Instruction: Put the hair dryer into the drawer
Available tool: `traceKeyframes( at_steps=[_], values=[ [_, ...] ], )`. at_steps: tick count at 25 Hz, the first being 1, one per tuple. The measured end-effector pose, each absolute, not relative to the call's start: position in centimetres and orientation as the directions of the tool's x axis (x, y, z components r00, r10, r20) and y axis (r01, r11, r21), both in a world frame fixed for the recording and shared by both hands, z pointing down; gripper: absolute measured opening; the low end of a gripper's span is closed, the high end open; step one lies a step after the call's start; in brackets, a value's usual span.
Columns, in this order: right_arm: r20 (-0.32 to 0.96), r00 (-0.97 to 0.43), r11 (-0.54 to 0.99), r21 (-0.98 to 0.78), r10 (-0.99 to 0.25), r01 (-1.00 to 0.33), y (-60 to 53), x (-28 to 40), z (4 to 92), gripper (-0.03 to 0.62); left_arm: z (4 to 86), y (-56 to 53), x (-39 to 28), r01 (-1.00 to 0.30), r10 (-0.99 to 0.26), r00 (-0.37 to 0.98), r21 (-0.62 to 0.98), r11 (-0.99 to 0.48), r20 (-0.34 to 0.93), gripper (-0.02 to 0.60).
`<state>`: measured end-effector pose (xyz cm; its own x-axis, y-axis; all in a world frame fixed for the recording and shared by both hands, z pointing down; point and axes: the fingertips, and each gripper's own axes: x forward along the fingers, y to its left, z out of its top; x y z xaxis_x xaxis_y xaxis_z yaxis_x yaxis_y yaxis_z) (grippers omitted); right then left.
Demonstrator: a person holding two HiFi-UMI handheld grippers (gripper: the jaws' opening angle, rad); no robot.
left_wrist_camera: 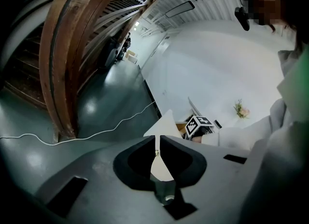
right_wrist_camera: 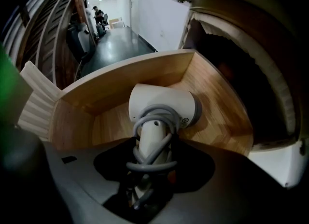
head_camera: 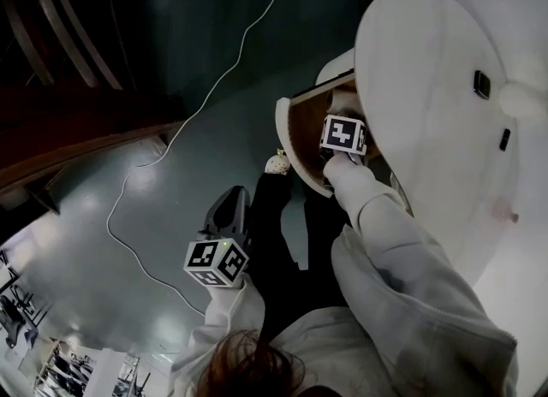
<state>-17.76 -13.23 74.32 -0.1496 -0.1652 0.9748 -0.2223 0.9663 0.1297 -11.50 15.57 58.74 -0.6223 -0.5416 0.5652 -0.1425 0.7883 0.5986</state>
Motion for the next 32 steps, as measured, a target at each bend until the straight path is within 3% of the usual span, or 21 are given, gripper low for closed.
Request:
traceKeyframes(
  at_steps=[7, 13, 18, 25, 30, 32],
  values=[
    [0.982, -0.124, 0.976, 0.116, -0.14, -0.183, -13.0, -17.5, 74.6, 0.289, 58.5, 14.4, -11.7, -0.161, -0.563, -0.618, 0.612, 0.774, 0.55, 0.037],
    [0.992, -0.116, 0.996, 0.037, -0.047, -0.086, -11.0, -17.0, 73.7, 0.454, 58.4, 14.9, -12.2, -0.157, -0.562, -0.626, 0.618, 0.77, 0.541, 0.037],
    [0.992, -0.123, 0.999, 0.037, -0.037, -0.003, -11.0, -15.3, 72.0, 0.478, 58.1, 14.3, -12.7, -0.175, -0.583, -0.624, 0.634, 0.754, 0.521, 0.037],
    [0.958, -0.253, 0.981, -0.093, 0.135, 0.173, -7.2, -13.0, 68.6, 0.601, 57.8, 13.5, -13.2, -0.218, -0.62, -0.616, 0.651, 0.727, 0.486, 0.037],
    [0.926, -0.342, 0.985, -0.127, 0.16, 0.118, -8.0, -10.8, 65.9, 0.596, 57.8, 13.3, -13.2, -0.242, -0.642, -0.597, 0.655, 0.716, 0.481, 0.037],
    [0.926, -0.338, 0.986, -0.151, 0.168, 0.074, -8.4, -9.8, 65.3, 0.544, 58.0, 13.3, -13.2, -0.25, -0.65, -0.586, 0.655, 0.713, 0.484, 0.037]
  ],
)
